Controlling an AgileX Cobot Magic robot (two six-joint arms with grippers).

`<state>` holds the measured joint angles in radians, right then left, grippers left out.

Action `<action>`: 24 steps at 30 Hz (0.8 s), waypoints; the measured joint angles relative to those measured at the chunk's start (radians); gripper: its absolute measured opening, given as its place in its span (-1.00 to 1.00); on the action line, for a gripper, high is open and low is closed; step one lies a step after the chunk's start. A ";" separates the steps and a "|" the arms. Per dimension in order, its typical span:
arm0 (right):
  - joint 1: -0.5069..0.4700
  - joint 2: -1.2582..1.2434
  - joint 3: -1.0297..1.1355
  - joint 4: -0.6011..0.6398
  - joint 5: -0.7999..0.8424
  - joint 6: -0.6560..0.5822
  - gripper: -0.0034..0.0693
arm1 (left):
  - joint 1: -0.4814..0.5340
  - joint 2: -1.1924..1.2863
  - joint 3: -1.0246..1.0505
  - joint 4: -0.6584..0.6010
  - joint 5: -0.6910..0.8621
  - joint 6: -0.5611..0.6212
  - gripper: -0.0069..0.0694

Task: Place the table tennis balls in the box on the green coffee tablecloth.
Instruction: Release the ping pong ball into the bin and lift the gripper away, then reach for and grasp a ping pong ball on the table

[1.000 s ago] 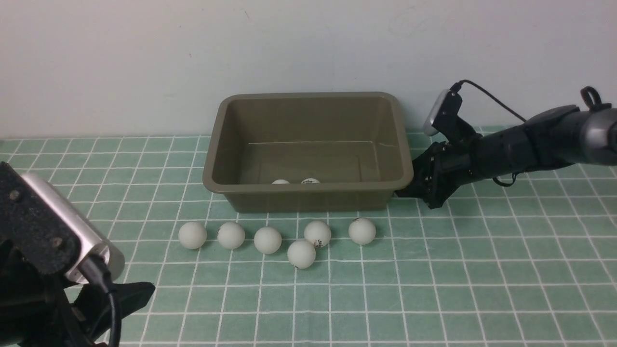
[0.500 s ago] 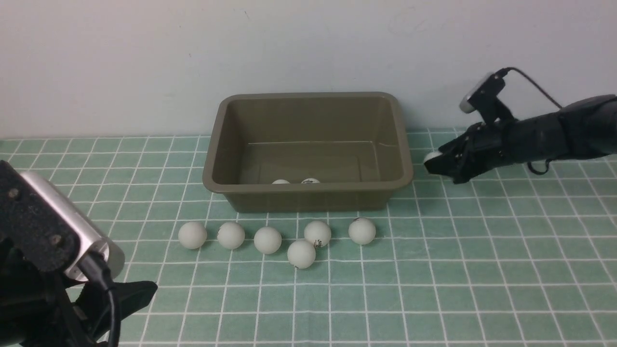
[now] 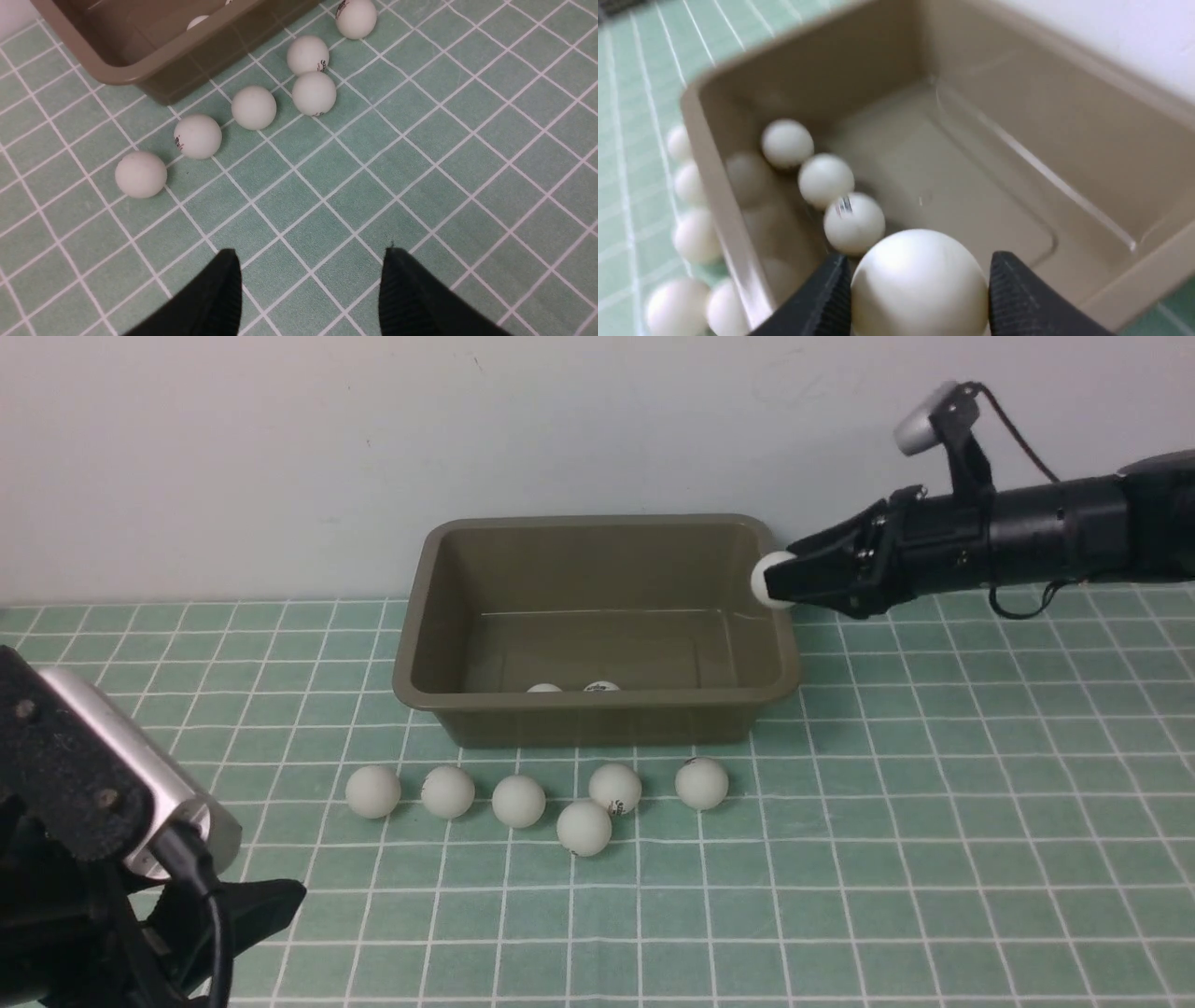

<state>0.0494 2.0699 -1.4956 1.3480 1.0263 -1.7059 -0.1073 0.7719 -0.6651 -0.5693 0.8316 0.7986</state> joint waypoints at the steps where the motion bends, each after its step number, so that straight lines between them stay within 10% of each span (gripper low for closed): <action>1: 0.014 0.000 0.000 -0.021 -0.024 0.017 0.04 | 0.000 0.000 0.000 0.000 0.000 0.000 0.13; 15: 0.064 -0.004 0.000 -0.091 -0.131 0.218 0.51 | 0.000 0.000 0.000 -0.001 0.011 -0.003 0.13; 24: 0.055 -0.192 0.000 -0.190 -0.140 0.237 0.46 | 0.000 0.000 0.000 0.046 0.034 -0.007 0.13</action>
<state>0.1042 1.8775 -1.4956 1.1579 0.8866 -1.4689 -0.1073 0.7719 -0.6651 -0.5229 0.8655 0.7920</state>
